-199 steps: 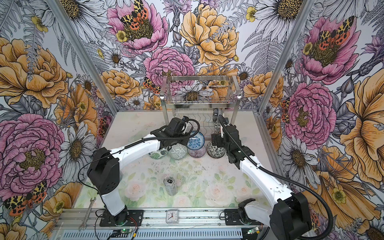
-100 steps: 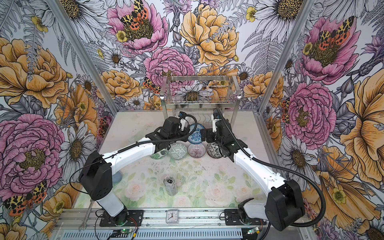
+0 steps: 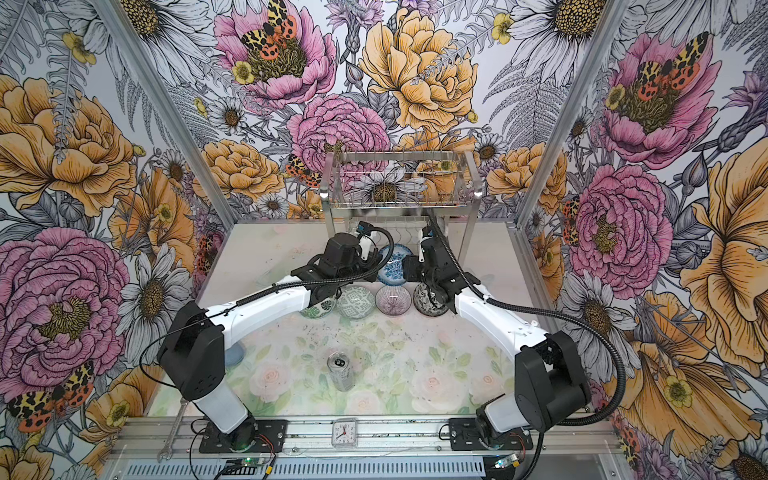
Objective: Load the bowls into the dish rack
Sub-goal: 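Lift the blue floral bowl with left gripper while right gripper grasps its rim, then carry the blue bowl into the rack with right gripper while left withdraws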
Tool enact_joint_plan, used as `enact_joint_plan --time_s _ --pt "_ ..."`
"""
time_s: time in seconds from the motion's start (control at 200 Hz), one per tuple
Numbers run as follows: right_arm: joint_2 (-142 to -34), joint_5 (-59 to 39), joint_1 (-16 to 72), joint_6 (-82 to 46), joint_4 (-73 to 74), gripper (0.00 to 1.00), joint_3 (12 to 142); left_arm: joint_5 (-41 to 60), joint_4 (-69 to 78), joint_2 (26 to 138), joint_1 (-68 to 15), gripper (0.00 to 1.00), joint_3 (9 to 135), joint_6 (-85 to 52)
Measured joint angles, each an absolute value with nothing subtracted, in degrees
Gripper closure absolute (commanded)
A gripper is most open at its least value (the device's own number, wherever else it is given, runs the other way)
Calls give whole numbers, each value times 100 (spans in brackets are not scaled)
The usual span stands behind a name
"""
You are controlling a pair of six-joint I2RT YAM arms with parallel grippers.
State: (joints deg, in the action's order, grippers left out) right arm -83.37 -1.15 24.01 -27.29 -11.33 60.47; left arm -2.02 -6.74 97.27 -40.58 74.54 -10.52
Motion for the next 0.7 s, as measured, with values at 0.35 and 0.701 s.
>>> enact_joint_plan --time_s 0.35,0.701 --pt "-8394 -56 2480 -2563 -1350 100 6167 -163 -528 9673 -4012 18 7382 -823" --pt "-8359 648 2449 -2121 -1345 100 6171 -843 -1007 8390 -3957 1 6886 -399"
